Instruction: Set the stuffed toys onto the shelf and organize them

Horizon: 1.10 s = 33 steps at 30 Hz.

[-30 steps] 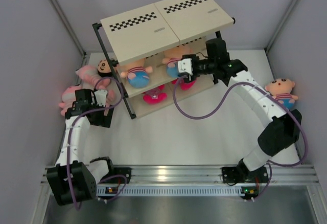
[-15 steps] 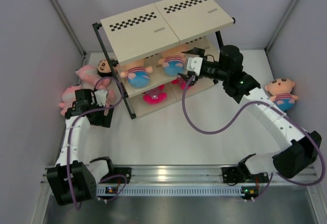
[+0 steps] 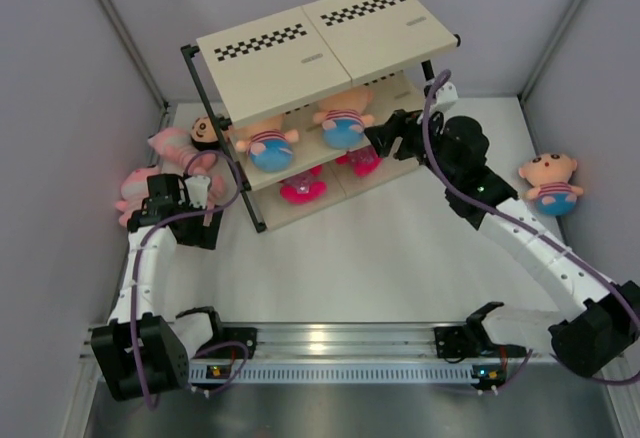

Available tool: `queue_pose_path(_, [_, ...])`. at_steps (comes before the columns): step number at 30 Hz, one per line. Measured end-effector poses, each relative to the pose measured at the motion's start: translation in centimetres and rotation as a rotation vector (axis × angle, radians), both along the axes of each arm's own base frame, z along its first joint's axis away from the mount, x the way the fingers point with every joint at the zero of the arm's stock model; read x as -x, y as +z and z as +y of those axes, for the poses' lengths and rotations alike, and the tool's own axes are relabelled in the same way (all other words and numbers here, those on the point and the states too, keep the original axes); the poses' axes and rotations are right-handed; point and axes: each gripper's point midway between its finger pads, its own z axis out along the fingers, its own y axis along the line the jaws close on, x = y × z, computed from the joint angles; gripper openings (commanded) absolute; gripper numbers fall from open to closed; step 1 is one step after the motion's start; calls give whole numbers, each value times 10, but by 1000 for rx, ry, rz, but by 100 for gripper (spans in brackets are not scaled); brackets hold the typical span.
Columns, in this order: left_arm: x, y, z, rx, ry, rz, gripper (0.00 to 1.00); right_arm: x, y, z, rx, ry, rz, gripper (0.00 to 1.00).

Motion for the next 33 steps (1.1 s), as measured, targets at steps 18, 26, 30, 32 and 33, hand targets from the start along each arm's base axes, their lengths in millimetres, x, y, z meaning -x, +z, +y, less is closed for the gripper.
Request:
queue_pose_path(18, [0,0,2,-10,5,2,98,-56,-73,30,-261,-155,373,30])
queue_pose_path(26, [1,0,3,-15,8,3,99,-65,-59,58,-216,-11,322,1])
queue_pose_path(30, [1,0,3,-16,8,3,99,-64,-59,69,-119,78,276,0])
queue_pose_path(32, [1,0,3,-16,8,4,99,-61,-58,74,-62,134,248,0])
queue_pose_path(33, [1,0,3,-16,8,3,99,-60,-57,75,-38,160,233,0])
